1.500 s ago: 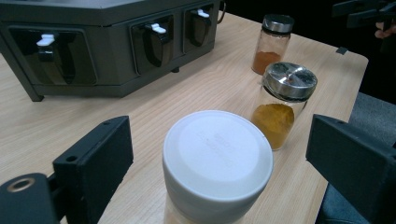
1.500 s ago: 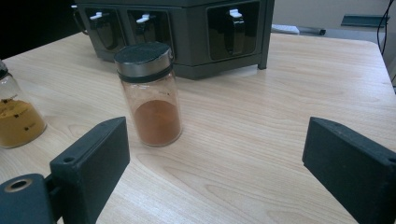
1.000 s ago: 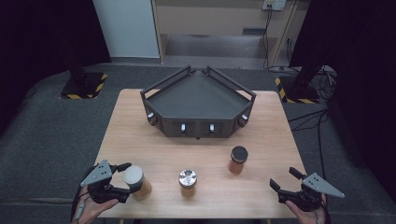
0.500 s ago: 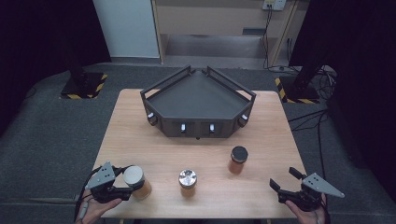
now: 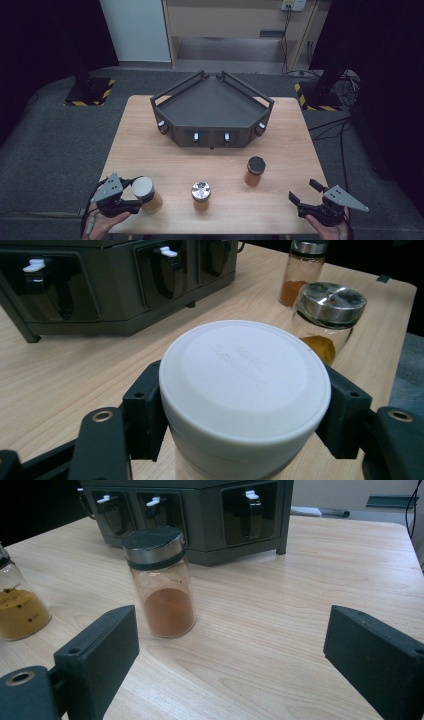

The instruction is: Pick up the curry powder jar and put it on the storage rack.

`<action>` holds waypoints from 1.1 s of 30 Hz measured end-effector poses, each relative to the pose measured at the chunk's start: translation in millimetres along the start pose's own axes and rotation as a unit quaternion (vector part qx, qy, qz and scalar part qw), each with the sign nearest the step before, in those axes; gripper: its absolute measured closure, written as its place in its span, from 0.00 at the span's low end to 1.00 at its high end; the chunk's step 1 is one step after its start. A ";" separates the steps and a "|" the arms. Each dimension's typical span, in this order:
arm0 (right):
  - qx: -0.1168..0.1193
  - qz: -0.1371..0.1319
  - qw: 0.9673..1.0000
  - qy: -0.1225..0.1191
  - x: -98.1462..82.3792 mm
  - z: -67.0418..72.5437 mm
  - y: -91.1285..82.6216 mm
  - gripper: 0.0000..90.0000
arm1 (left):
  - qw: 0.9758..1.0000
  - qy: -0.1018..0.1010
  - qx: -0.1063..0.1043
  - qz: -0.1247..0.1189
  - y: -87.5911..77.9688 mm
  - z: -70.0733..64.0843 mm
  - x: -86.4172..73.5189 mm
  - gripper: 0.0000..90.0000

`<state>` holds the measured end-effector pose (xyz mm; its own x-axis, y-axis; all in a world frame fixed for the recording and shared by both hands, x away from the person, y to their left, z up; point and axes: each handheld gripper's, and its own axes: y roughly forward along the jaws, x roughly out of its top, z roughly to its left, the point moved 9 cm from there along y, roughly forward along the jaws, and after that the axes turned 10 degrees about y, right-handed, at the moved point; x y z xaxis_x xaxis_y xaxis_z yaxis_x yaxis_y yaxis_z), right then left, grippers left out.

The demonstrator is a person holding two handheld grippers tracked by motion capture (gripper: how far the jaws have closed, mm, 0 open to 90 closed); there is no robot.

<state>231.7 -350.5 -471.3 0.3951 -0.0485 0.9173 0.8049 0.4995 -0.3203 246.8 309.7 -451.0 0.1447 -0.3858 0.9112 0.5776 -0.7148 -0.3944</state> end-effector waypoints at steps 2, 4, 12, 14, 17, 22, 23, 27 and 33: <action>0.000 0.000 1.000 0.000 0.0 -0.1 0.1 0.08 | 1.000 -0.001 0.000 0.001 0.4 0.1 1.3 0.36; -0.001 0.000 1.000 0.000 0.0 0.2 0.0 0.08 | 1.000 0.003 0.001 -0.001 2.1 -0.8 6.6 0.36; -0.002 -0.003 1.000 0.002 0.1 0.0 -0.2 0.06 | 1.000 0.013 -0.004 0.000 9.5 2.6 24.5 0.37; -0.002 -0.003 1.000 0.001 0.1 0.0 -0.3 0.06 | 1.000 0.013 -0.005 0.000 10.1 3.4 26.8 0.36; -0.003 -0.002 1.000 0.002 -0.1 0.3 0.4 0.05 | 1.000 0.011 -0.005 -0.002 11.8 7.8 34.5 0.37; -0.003 -0.003 1.000 0.000 -0.1 1.0 0.5 0.03 | 1.000 0.007 -0.002 -0.003 15.2 13.8 44.2 0.37; -0.003 -0.002 1.000 0.000 -0.1 1.0 0.8 0.03 | 1.000 0.006 -0.003 -0.002 16.3 15.2 46.4 0.37; -0.001 -0.003 1.000 -0.002 -0.1 1.5 0.9 0.03 | 1.000 0.000 0.000 0.000 22.2 19.1 54.5 0.37; -0.001 -0.002 1.000 -0.002 0.0 1.9 0.8 0.02 | 1.000 0.001 0.003 0.003 30.1 25.5 70.3 0.36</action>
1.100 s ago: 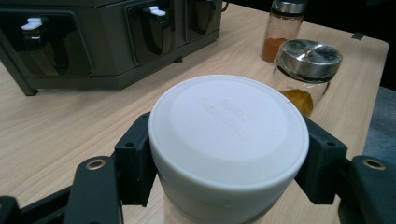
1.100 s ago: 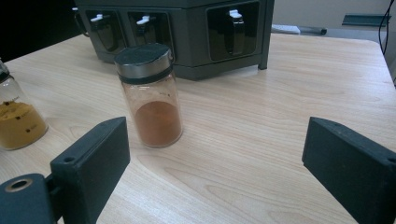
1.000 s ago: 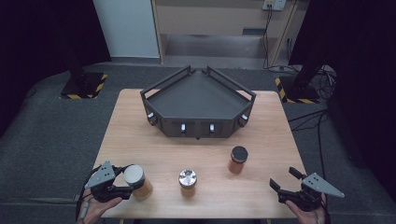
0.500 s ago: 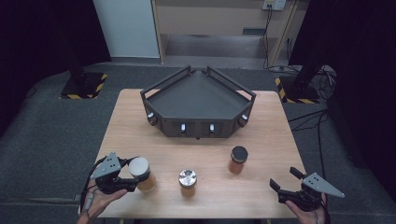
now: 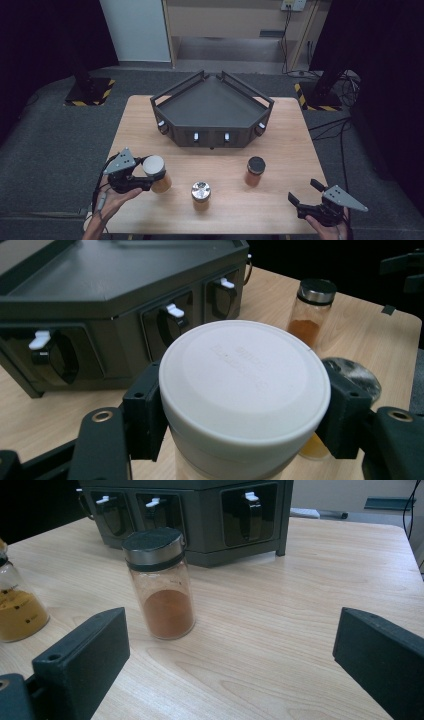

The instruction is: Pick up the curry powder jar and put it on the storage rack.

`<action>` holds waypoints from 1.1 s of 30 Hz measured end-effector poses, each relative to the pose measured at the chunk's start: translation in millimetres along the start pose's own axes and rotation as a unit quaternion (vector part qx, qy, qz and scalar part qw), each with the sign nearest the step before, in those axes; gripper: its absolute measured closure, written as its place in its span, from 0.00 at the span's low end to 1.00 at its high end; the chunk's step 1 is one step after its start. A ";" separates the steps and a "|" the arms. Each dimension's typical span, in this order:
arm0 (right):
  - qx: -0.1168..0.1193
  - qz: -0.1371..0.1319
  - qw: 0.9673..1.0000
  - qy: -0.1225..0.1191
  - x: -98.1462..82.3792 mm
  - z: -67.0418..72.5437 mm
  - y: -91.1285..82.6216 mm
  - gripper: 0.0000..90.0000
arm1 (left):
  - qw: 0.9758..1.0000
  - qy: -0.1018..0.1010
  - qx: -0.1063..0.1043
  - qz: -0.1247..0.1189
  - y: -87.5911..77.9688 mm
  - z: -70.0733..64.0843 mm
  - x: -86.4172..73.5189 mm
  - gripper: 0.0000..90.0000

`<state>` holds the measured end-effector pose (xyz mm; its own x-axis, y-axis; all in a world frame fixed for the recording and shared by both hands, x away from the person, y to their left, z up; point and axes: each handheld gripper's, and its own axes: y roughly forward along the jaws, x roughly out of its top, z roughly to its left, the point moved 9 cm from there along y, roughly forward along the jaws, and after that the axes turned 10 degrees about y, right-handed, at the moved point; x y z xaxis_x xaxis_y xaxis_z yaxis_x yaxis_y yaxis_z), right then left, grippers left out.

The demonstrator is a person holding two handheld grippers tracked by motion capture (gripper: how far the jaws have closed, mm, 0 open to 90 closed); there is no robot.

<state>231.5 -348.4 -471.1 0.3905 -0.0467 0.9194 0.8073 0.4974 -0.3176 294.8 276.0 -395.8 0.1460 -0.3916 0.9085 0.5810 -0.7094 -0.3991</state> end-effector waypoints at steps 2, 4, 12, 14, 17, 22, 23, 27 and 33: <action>0.000 0.000 1.000 -0.001 -0.1 0.1 0.4 0.02 | 1.000 0.002 0.001 -0.001 1.9 2.9 4.9 0.36; 0.000 -0.001 1.000 -0.002 0.0 0.3 0.2 0.02 | 1.000 -0.001 0.004 -0.003 3.6 5.5 9.4 0.37; 0.001 0.000 1.000 -0.004 -0.1 0.7 0.6 0.02 | 1.000 -0.001 0.008 0.003 12.0 15.3 30.7 0.37; 0.001 0.000 1.000 -0.005 -0.1 0.8 0.7 0.02 | 1.000 -0.002 0.009 0.006 15.0 17.9 34.6 0.36; 0.001 -0.001 1.000 -0.003 -0.2 0.8 0.3 0.02 | 1.000 -0.003 0.011 0.012 19.6 21.3 41.0 0.36; 0.001 -0.001 1.000 -0.004 -0.2 0.8 0.1 0.02 | 1.000 -0.008 0.014 0.011 25.5 29.4 53.6 0.37; 0.001 -0.001 1.000 -0.004 -0.2 0.9 0.1 0.02 | 1.000 -0.008 0.015 0.011 26.5 31.2 56.6 0.36; 0.000 -0.002 1.000 -0.004 -0.2 0.9 -0.1 0.02 | 1.000 -0.011 0.018 0.010 30.9 38.6 68.8 0.36; 0.001 -0.004 1.000 -0.002 -0.2 0.2 -0.6 0.02 | 1.000 -0.010 0.023 0.017 39.8 47.3 84.9 0.36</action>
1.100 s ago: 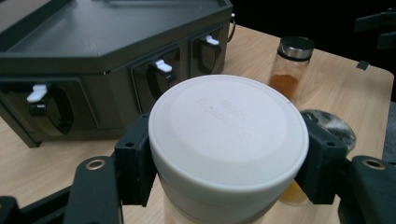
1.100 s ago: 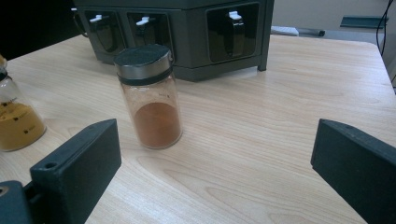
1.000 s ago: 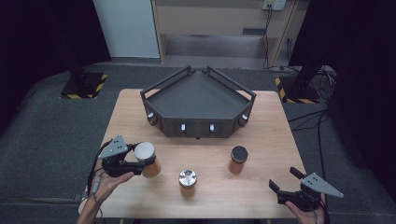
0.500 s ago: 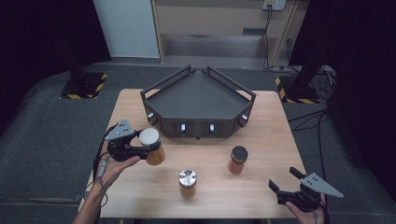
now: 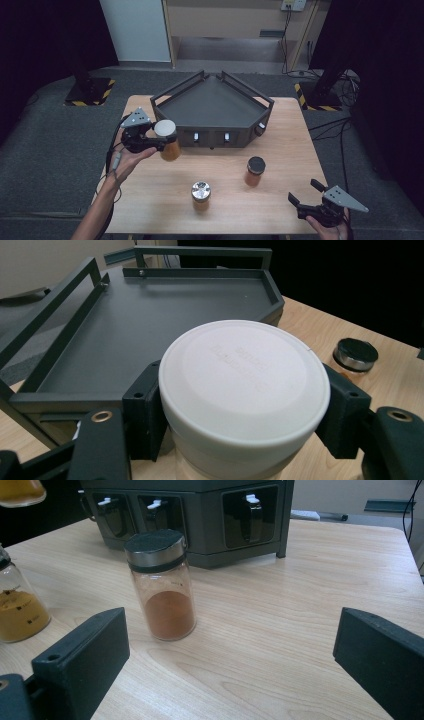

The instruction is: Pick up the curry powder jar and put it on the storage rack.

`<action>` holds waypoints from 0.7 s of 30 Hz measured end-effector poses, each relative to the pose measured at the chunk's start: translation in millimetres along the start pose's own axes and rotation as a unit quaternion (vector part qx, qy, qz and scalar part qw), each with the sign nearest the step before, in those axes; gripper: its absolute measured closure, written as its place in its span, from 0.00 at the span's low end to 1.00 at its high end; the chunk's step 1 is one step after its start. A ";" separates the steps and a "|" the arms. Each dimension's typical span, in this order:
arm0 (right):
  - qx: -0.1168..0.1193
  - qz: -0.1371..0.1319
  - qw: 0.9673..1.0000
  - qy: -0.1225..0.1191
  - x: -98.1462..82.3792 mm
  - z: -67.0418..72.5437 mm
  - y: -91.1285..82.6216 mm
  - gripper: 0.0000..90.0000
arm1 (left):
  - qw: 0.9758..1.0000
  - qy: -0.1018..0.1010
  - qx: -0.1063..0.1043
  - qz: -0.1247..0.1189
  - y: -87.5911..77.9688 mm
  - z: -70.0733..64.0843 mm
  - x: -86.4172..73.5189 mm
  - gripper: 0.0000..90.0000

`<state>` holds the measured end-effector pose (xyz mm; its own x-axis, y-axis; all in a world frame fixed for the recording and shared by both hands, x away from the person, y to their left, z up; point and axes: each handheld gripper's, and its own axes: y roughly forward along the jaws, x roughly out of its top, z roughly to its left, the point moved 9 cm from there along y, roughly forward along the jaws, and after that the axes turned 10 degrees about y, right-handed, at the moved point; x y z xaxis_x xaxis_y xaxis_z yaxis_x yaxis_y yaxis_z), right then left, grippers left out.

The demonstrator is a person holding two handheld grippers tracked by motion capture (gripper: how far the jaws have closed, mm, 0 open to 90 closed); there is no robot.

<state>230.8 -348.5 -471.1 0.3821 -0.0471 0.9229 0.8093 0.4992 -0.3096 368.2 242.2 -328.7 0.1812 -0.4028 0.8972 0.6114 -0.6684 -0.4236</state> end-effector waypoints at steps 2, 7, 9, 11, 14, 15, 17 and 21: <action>0.000 0.000 1.000 -0.001 0.0 0.1 -0.1 0.02 | 1.000 -0.002 0.000 0.002 3.4 2.8 4.5 0.36; 0.001 0.000 1.000 0.000 0.0 -0.1 -0.2 0.02 | 1.000 -0.006 0.008 0.005 9.8 9.3 13.8 0.36; 0.002 0.000 1.000 0.000 0.2 -0.2 -0.4 0.02 | 1.000 -0.010 0.009 0.002 12.5 13.4 17.6 0.36; 0.002 0.001 1.000 0.001 0.1 -0.7 -0.3 0.02 | 1.000 -0.010 0.012 0.003 14.8 16.4 20.8 0.36; 0.002 0.000 1.000 0.001 0.2 -0.8 -0.6 0.02 | 1.000 -0.011 0.017 0.003 17.7 20.4 25.1 0.36; 0.002 0.001 1.000 0.002 0.2 -0.8 -0.6 0.02 | 1.000 -0.012 0.019 0.004 18.8 22.1 26.9 0.37; 0.003 0.001 1.000 0.002 0.1 -1.0 -0.4 0.02 | 1.000 -0.011 0.022 0.004 19.9 24.4 30.9 0.36; 0.002 0.002 1.000 0.004 0.0 -1.0 0.0 0.02 | 0.999 -0.010 0.035 0.004 21.4 28.2 38.4 0.37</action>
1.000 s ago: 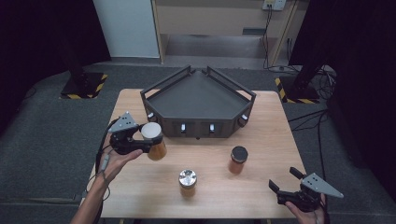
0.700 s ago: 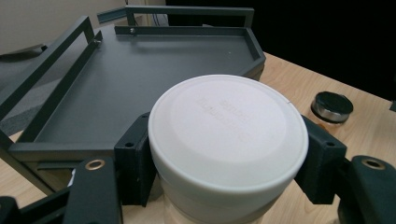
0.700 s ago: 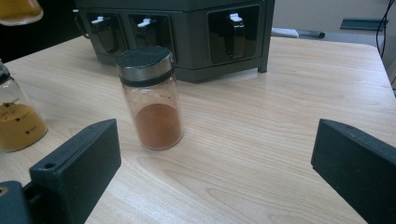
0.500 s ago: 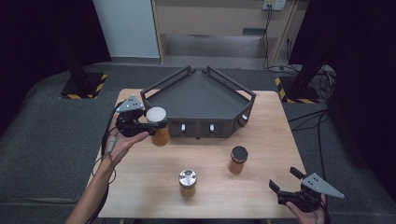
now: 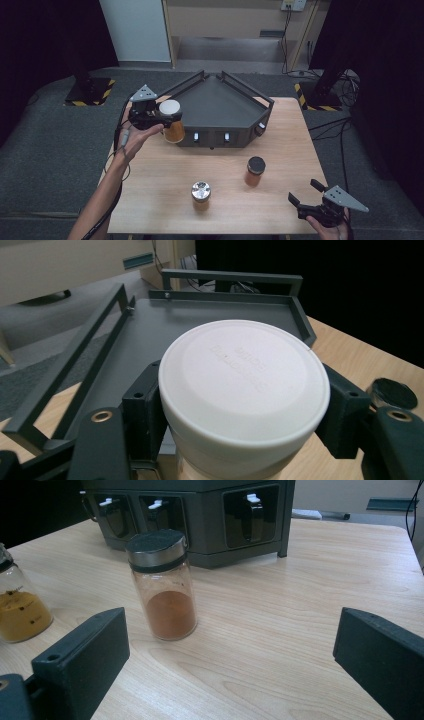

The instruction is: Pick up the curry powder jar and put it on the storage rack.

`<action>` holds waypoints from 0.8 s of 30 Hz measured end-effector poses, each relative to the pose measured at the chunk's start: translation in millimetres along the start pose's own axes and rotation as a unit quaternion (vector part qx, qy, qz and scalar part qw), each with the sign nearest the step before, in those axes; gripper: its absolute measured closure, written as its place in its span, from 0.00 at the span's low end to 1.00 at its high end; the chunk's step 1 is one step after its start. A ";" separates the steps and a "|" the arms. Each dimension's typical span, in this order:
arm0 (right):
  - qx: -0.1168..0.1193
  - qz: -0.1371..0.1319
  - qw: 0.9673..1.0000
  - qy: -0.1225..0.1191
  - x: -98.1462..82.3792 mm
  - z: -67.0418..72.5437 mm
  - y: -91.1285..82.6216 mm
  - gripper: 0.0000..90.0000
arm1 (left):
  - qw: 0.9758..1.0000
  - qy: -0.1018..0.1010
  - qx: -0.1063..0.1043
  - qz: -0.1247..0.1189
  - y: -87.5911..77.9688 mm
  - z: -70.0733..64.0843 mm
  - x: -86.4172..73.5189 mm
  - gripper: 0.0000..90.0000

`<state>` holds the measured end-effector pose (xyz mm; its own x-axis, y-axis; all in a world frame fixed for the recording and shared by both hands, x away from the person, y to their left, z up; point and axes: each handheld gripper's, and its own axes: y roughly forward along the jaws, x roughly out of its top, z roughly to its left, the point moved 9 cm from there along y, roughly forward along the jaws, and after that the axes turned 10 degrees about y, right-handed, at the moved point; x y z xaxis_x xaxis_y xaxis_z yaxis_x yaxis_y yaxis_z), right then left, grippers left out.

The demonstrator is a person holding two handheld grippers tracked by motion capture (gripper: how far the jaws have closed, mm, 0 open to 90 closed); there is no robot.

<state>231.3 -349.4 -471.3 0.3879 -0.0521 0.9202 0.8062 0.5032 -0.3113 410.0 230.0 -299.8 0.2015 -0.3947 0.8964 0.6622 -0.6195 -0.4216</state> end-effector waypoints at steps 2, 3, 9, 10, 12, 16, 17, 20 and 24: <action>0.001 0.000 1.000 0.000 0.0 0.0 -0.3 0.02 | 1.000 -0.006 0.007 -0.001 1.0 2.3 2.7 0.36; 0.001 -0.001 1.000 0.001 0.0 0.0 -0.2 0.02 | 1.000 -0.009 0.007 -0.002 1.8 4.2 3.7 0.36; 0.003 0.001 1.000 0.002 -0.1 -0.4 0.3 0.02 | 1.000 -0.014 0.020 0.002 8.7 11.3 13.0 0.36; 0.003 0.001 1.000 0.002 -0.1 -0.5 0.4 0.02 | 1.000 -0.015 0.022 0.002 10.6 13.1 15.2 0.37; 0.002 0.001 1.000 0.003 -0.2 -0.6 0.3 0.02 | 1.000 -0.017 0.025 0.001 13.1 15.5 17.7 0.37; 0.002 0.000 1.000 0.003 -0.2 -0.9 0.1 0.02 | 0.999 -0.025 0.041 0.005 22.6 22.4 25.0 0.37; 0.002 0.001 1.000 0.005 -0.2 -0.9 0.2 0.02 | 0.999 -0.025 0.041 0.005 22.6 22.4 25.0 0.37; 0.002 0.001 1.000 0.006 -0.3 -1.2 0.3 0.02 | 0.998 -0.025 0.049 0.010 31.2 25.6 30.1 0.37; 0.001 0.000 1.000 0.007 -0.3 -1.7 0.2 0.02 | 0.998 -0.025 0.062 0.016 42.1 29.5 34.6 0.37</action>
<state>232.1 -350.7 -472.0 0.3936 -0.0642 0.9170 0.8052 0.5054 -0.3102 466.1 210.3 -282.5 0.2579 -0.3771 0.8896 0.7381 -0.5173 -0.4332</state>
